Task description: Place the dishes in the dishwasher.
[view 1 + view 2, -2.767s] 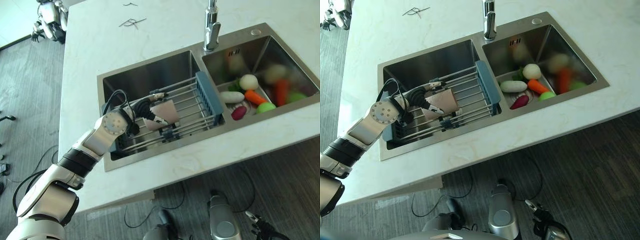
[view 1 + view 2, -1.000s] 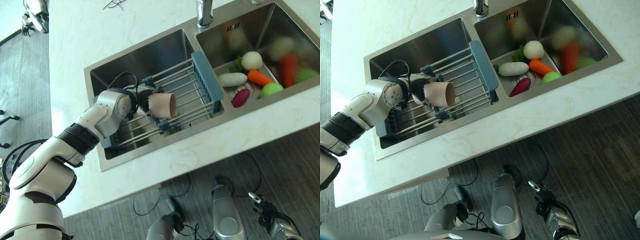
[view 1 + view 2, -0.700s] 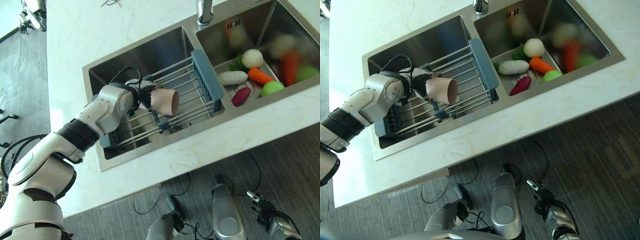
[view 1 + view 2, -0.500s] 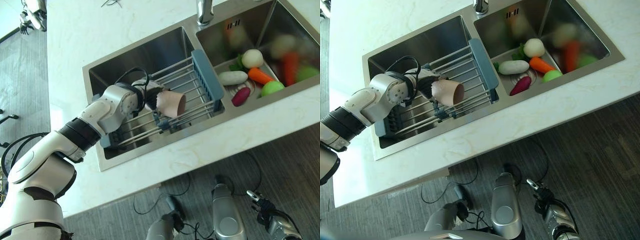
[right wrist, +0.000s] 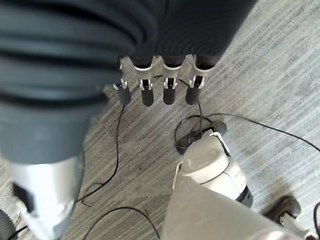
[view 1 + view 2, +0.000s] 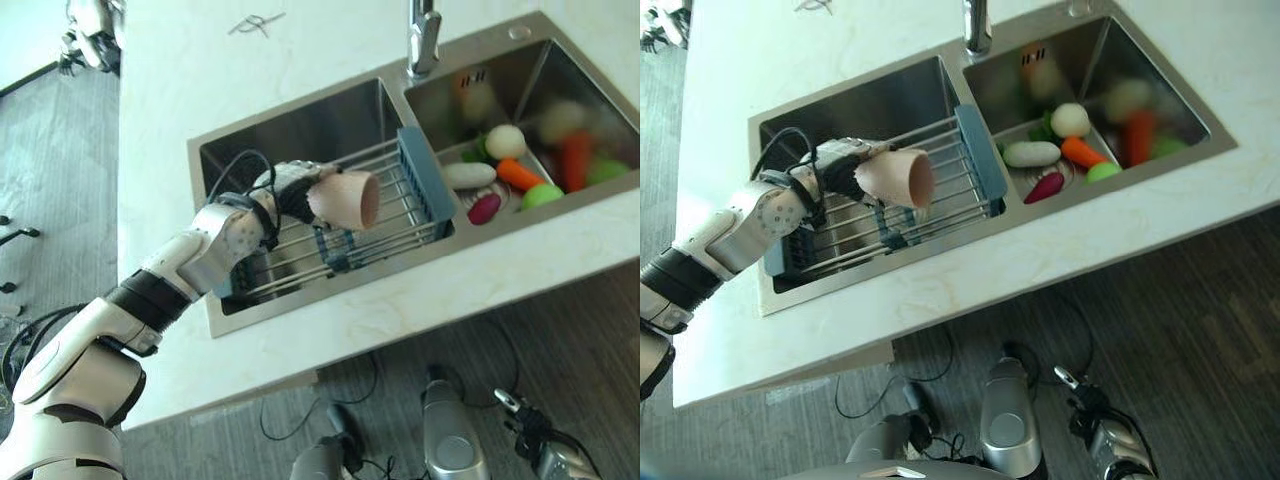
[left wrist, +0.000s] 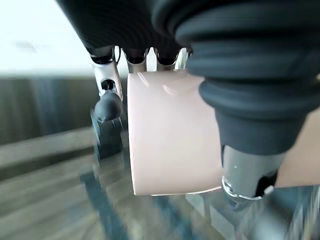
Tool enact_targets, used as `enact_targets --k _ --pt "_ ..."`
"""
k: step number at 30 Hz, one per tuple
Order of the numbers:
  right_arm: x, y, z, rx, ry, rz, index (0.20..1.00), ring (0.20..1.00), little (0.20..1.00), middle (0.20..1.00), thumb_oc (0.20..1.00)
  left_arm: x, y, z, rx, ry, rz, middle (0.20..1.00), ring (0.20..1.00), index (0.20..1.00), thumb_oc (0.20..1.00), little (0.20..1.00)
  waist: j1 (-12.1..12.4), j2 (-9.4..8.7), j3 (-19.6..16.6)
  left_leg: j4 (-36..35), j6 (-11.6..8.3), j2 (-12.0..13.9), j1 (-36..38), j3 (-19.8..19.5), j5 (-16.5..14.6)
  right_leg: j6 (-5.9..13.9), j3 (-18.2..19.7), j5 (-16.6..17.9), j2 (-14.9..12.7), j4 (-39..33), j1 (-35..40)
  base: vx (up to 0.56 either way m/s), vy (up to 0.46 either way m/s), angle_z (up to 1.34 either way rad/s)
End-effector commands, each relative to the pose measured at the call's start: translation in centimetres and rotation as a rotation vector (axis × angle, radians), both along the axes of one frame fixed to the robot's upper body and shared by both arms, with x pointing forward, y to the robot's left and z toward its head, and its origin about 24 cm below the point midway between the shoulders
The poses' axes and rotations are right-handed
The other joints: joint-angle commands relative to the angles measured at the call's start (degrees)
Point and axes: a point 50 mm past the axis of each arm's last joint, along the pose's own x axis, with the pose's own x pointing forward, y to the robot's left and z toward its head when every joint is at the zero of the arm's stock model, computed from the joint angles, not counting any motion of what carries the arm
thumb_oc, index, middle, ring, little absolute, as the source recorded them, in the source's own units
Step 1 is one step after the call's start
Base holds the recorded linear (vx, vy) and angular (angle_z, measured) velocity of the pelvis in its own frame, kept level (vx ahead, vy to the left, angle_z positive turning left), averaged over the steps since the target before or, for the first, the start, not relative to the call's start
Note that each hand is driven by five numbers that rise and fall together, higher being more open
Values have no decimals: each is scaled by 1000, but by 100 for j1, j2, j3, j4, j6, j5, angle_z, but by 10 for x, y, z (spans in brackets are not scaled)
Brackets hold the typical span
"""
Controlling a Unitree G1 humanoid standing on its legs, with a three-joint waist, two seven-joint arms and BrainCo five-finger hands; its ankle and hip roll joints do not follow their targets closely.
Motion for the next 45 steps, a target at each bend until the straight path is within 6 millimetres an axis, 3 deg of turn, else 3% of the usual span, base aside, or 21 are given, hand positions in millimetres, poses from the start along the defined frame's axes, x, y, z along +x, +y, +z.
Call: enact_targets --k 1,9,14,18,20,21,22,24,26,29,31,32,33,34,35,36,38,40,41,43,45 --pt "-26 6 -9 -16 53 -5 1000 1000 1000 1000 1000 -8 24 30 -162 -221 47 200 200 200 200 200 104 -169 -524 1150 60 80 -459 -315 -764 316 -207 258 -272 -650 227 94 -7 29" --pt "-50 17 -20 3 130 15 1000 1000 1000 1000 1000 -28 47 18 -299 -402 134 200 200 200 200 200 448 -367 -866 1150 144 -16 -316 -632 -933 251 -515 34 -246 -650 676 84 2 34" --pt "-66 26 -27 20 211 117 1000 1000 1000 1000 1000 -52 61 0 -656 -411 148 200 200 200 200 200 852 -438 -911 1150 177 -103 -182 -1036 -962 116 -775 -149 -190 -650 1031 73 -27 20" --pt "-69 34 -30 23 249 196 1000 1000 1000 1000 1000 -73 64 -21 -882 -386 124 200 200 200 200 200 1184 -422 -906 1150 15 107 -209 -1176 -785 14 -1280 -264 -236 -650 1279 39 6 35" --pt "-67 35 -30 23 250 199 1000 1000 1000 1000 1000 -77 65 -22 -935 -385 103 200 200 200 200 200 1228 -406 -921 1150 -41 180 -318 -1172 -664 -19 -1459 -254 -257 -650 1277 -37 112 98" --pt "-68 32 -30 36 248 114 1000 1000 1000 1000 1000 -80 62 -23 -984 -374 54 200 200 200 200 200 1257 -386 -899 1150 -135 365 -319 -842 -574 -3 -1838 -280 -359 -650 1416 10 330 107" --pt "-71 26 -29 51 238 13 1000 1000 1000 1000 1000 -76 56 -23 -988 -359 12 200 200 200 200 200 1129 -384 -931 1150 -270 666 -201 -127 -506 98 -2252 -286 -516 -650 1606 24 356 166" --pt "-70 23 -28 42 235 -5 1000 1000 1000 1000 1000 -73 52 -22 -986 -360 2 200 200 200 200 200 1030 -392 -917 1150 -284 782 -179 225 -394 134 -2485 -209 -615 -650 1678 -3 492 240" --pt "-74 14 -28 20 274 -93 1000 1000 1000 1000 1000 -66 54 -21 -1003 -360 23 200 200 200 200 200 1115 -422 -927 1150 -118 492 -280 41 -498 256 -2449 -173 -795 -650 1855 90 785 312" --pt "-77 16 -29 1 298 -91 1000 1000 1000 1000 1000 -68 55 -21 -980 -345 9 200 200 200 200 200 1333 -439 -1022 1150 142 40 -265 -223 -757 384 -2482 -71 -999 -650 2053 188 533 16" --pt "-76 24 -31 21 286 -142 1000 1000 1000 1000 1000 -68 55 -18 -970 -325 -16 200 200 200 200 200 1449 -471 -1071 1150 407 -386 -250 -427 -942 566 -2477 618 -1297 -650 2236 229 519 30" --pt "-75 26 -32 27 280 -152 1000 1000 1000 1000 1000 -68 57 -17 -963 -320 -23 200 200 200 200 200 1459 -476 -1082 1150 535 -539 -239 -512 -996 647 -2439 972 -1365 -650 2307 337 610 113" --pt "-71 29 -32 33 266 -152 1000 1000 1000 1000 1000 -66 56 -12 -949 -312 -43 200 200 200 200 200 1396 -396 -1043 1150 773 -723 -151 -688 -1085 696 -2228 1546 -1322 -440 2431 286 505 126" --pt "-70 29 -32 34 262 -151 1000 1000 1000 1000 1000 -65 56 -11 -949 -312 -44 200 200 200 200 200 1381 -389 -1026 1150 799 -740 -136 -703 -1090 692 -2163 1548 -1327 -330 2401 231 409 127" --pt "-68 28 -31 50 240 -173 1000 1000 1000 1000 1000 -61 51 -8 -954 -302 -74 200 200 200 200 200 1221 -371 -932 1150 954 -875 -195 -982 -1040 488 -1672 1473 -808 -68 2060 96 84 88" --pt "-68 28 -31 56 230 -173 1000 1000 1000 1000 1000 -60 47 -9 -958 -296 -89 200 200 200 200 200 1122 -393 -905 1150 1001 -960 -185 -1143 -1044 421 -1428 1399 -460 -92 1928 158 29 134" --pt "-56 33 -29 50 201 -72 1000 1000 1000 1000 1000 -59 39 -7 -974 -304 -121 200 200 200 200 200 845 -462 -808 1150 1052 -1156 -126 -1523 -1117 273 -819 1387 267 -596 1180 211 -83 202" --pt "-55 32 -29 40 198 -34 1000 1000 1000 1000 1000 -61 35 -7 -983 -319 -141 200 200 200 200 200 741 -592 -761 1150 1093 -1330 -33 -1602 -1255 296 -566 1277 449 -650 656 169 -122 132" --pt "-57 31 -29 43 205 -23 1000 1000 1000 1000 1000 -65 34 -8 -991 -325 -150 200 200 200 200 200 696 -657 -719 1150 1130 -1421 97 -1642 -1366 373 -495 1436 540 -650 244 222 -146 29" --pt "-59 32 -30 57 228 -6 1000 1000 1000 1000 1000 -72 36 -11 -1007 -321 -164 200 200 200 200 200 767 -671 -726 1150 1078 -1362 222 -1549 -1424 273 -734 1218 523 -650 341 262 -211 -9" --pt "-65 35 -33 60 267 6 1000 1000 1000 1000 1000 -71 28 -14 -1022 -280 -183 200 200 200 200 200 798 -720 -830 1150 1034 -1371 366 -1586 -1384 75 -578 799 599 -650 580 315 -270 37"
